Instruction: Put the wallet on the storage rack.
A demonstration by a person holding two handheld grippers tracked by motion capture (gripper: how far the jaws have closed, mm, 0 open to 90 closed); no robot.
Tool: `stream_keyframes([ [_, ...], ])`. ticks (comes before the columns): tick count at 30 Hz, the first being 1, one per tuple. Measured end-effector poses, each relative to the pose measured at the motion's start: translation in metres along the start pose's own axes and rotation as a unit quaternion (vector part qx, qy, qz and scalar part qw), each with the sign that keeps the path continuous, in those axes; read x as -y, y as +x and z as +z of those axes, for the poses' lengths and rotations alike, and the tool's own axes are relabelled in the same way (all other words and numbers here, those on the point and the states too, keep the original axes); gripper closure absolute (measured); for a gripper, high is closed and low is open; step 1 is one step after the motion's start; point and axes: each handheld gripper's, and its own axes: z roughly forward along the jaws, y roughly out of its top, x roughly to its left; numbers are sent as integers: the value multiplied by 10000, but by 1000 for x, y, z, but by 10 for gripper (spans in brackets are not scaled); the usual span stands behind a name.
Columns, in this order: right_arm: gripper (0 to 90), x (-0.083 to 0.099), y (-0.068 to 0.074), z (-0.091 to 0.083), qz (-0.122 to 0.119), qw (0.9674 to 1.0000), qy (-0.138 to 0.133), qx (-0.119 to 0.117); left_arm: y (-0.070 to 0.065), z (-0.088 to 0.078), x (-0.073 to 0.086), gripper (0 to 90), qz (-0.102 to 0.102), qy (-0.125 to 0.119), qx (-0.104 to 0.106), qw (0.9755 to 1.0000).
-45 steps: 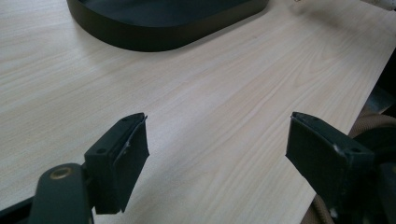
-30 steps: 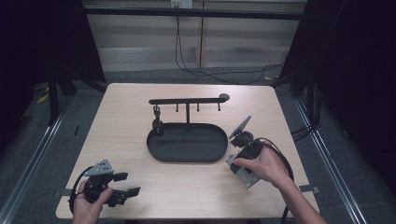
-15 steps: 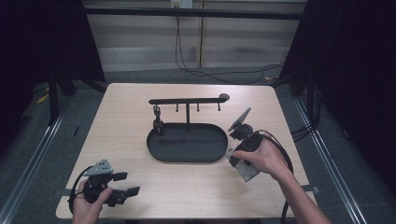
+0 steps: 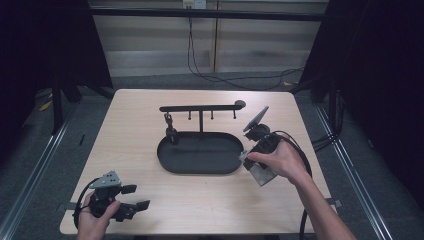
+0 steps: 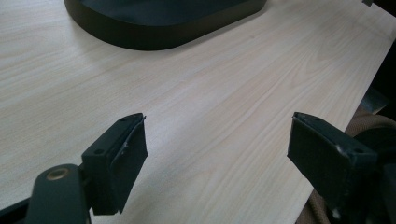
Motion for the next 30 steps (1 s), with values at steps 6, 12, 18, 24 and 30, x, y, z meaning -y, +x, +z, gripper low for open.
stream_keyframes([
  [6, 335, -12, 2, -1, -30, 10000, -24, 87, 0, 0, 0, 193, -10, -21, -1, 10000],
  [12, 335, -24, 3, -1, -48, 9999, 9, 149, 0, 1, 0, 191, -15, 16, 29, 10000],
  [18, 335, -34, -2, 0, 64, 9999, -52, 111, 0, 1, 0, 191, -19, 33, 50, 10000],
  [24, 335, -43, -8, 1, 220, 9995, -206, -19, 1, 1, 0, 191, -30, 24, 41, 10000],
  [30, 336, -49, -16, 5, 474, 9979, -377, -216, 1, 0, 0, 191, -40, 28, 58, 10000],
])
